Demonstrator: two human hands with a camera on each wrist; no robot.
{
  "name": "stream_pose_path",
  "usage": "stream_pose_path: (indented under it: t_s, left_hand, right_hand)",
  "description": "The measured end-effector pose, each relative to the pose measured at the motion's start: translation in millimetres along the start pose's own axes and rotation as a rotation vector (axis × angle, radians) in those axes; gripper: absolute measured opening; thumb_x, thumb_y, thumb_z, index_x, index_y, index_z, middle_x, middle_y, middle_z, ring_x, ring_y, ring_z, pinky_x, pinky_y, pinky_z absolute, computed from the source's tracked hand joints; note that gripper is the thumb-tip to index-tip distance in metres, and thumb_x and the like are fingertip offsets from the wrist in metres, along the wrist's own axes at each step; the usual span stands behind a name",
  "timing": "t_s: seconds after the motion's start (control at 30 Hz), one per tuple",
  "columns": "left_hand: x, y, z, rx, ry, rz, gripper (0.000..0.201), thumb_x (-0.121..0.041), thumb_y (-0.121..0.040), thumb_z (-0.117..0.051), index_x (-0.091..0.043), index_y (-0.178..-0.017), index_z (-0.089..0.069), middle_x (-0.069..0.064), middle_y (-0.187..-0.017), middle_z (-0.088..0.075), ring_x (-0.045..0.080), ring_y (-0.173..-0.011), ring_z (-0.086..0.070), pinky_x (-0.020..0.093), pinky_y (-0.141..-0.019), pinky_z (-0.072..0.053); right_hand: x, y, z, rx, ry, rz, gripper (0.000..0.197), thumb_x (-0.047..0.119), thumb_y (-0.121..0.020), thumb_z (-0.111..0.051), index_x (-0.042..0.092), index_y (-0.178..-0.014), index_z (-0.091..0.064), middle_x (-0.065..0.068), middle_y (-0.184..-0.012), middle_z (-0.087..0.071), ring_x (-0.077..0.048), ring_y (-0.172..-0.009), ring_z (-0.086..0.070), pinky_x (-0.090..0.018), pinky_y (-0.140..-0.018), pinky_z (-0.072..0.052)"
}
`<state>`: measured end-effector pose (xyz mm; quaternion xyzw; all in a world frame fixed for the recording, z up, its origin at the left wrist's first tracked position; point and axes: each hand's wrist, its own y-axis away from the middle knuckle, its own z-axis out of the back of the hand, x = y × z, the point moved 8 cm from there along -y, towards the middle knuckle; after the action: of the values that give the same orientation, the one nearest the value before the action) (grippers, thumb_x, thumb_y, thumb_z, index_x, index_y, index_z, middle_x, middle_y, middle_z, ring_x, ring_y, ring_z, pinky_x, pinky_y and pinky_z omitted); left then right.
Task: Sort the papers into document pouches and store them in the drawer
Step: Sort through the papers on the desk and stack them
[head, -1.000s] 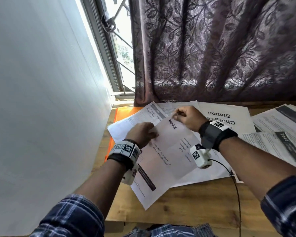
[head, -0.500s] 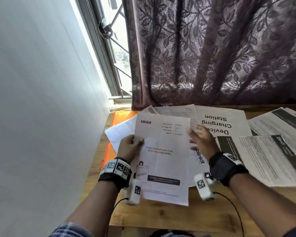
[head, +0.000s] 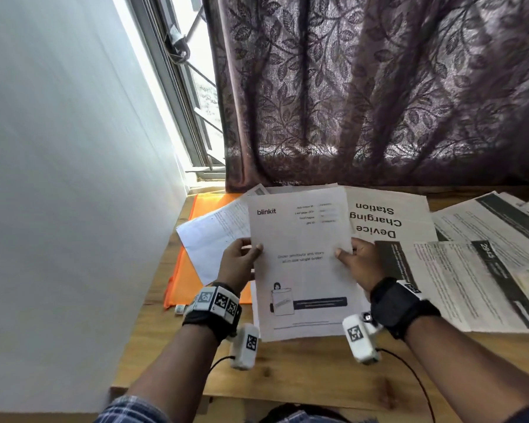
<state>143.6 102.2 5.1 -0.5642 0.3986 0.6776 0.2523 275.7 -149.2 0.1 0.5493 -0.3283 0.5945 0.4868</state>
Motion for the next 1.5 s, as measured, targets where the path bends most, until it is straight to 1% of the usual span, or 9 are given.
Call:
stream_pose_path:
  t_s: [0.1, 0.23, 0.4, 0.53, 0.73, 0.87, 1.03, 1.23, 1.5]
  left_hand:
    - [2.4, 1.5, 2.2, -0.051, -0.075, 0.006, 0.014, -0.013, -0.101, -0.053, -0.009, -0.114, -0.058, 0.012, -0.092, -0.071, 0.026, -0.069, -0.065, 0.033, -0.059, -0.051]
    - [13.1, 1.1, 16.2, -0.158, -0.295, -0.035, 0.01, -0.014, -0.095, -0.06, -0.014, -0.103, -0.065, 0.006, -0.095, -0.074, 0.022, -0.069, -0.07, 0.033, -0.058, -0.052]
    - [12.6, -3.1, 12.0, -0.214, -0.551, -0.118, 0.006, -0.017, -0.089, -0.068, -0.021, -0.093, -0.07, -0.003, -0.097, -0.07, 0.019, -0.09, -0.066, 0.035, -0.082, -0.053]
    - [4.5, -16.6, 6.7, -0.221, -0.767, -0.16, 0.01, -0.02, -0.088, -0.068, -0.021, -0.098, -0.07, 0.002, -0.107, -0.069, 0.022, -0.097, -0.064, 0.036, -0.088, -0.051]
    - [6.9, -35.2, 21.1, -0.167, -0.999, -0.123, 0.029, -0.034, -0.088, -0.069, -0.024, -0.115, -0.064, 0.003, -0.124, -0.063, 0.028, -0.117, -0.057, 0.045, -0.097, -0.049]
    - [15.6, -43.3, 12.9, -0.007, -1.238, -0.082, 0.07, -0.062, -0.081, -0.067, -0.027, -0.139, -0.048, 0.002, -0.14, -0.052, 0.028, -0.129, -0.048, 0.048, -0.101, -0.047]
    - [17.9, -49.3, -17.2, 0.191, -1.326, -0.192, 0.088, -0.062, -0.079, -0.07, -0.027, -0.15, -0.032, 0.002, -0.154, -0.038, 0.029, -0.138, -0.04, 0.049, -0.105, -0.044]
    - [18.3, -54.3, -36.0, 0.242, -1.397, -0.259, 0.087, -0.057, -0.077, -0.075, -0.024, -0.147, -0.036, 0.007, -0.143, -0.045, 0.032, -0.129, -0.046, 0.05, -0.099, -0.048]
    - [12.8, -56.5, -43.9, 0.251, -1.357, -0.321, 0.06, -0.047, -0.087, -0.068, -0.025, -0.139, -0.048, 0.005, -0.132, -0.058, 0.03, -0.124, -0.053, 0.046, -0.099, -0.047]
  right_hand:
    - [-4.3, -7.5, 37.5, -0.112, 0.092, -0.003, 0.017, 0.0, -0.091, -0.063, 0.003, -0.105, -0.072, -0.012, -0.104, -0.072, -0.023, -0.086, -0.065, -0.03, -0.077, -0.05]
    - [-22.0, -18.6, 88.6, -0.245, 0.251, -0.062, 0.019, 0.006, -0.087, -0.067, 0.0, -0.103, -0.074, -0.012, -0.101, -0.073, -0.025, -0.094, -0.066, -0.029, -0.08, -0.045]
    - [-48.6, -27.3, 112.6, -0.261, 0.293, -0.132, 0.023, 0.007, -0.085, -0.068, -0.002, -0.105, -0.074, -0.013, -0.099, -0.072, -0.026, -0.093, -0.066, -0.03, -0.079, -0.044]
    - [-61.7, -32.6, 114.8, -0.236, 0.312, -0.17, 0.02, 0.007, -0.084, -0.069, -0.003, -0.101, -0.073, -0.013, -0.092, -0.07, -0.024, -0.085, -0.063, -0.031, -0.074, -0.045]
    - [-77.7, -24.1, 106.0, -0.239, 0.298, -0.215, 0.023, 0.015, -0.079, -0.07, 0.005, -0.099, -0.076, -0.014, -0.095, -0.075, -0.034, -0.089, -0.07, -0.047, -0.085, -0.058]
    - [-81.3, -13.8, 97.4, -0.255, 0.297, -0.22, 0.035, 0.024, -0.071, -0.067, 0.006, -0.101, -0.075, -0.013, -0.097, -0.076, -0.033, -0.088, -0.071, -0.048, -0.085, -0.058]
    - [-83.3, -1.7, 93.2, -0.288, 0.337, -0.23, 0.023, 0.012, -0.081, -0.07, 0.006, -0.102, -0.075, -0.013, -0.098, -0.075, -0.032, -0.09, -0.07, -0.046, -0.086, -0.057]
    - [-82.0, 24.5, 102.9, -0.379, 0.318, -0.223, 0.015, 0.006, -0.084, -0.068, 0.005, -0.097, -0.075, -0.011, -0.089, -0.074, -0.025, -0.081, -0.066, -0.032, -0.073, -0.049]
    - [-82.7, 70.0, 147.8, -0.516, 0.406, -0.26, 0.011, 0.011, -0.086, -0.069, 0.006, -0.094, -0.075, -0.014, -0.087, -0.071, -0.032, -0.083, -0.067, -0.035, -0.072, -0.05]
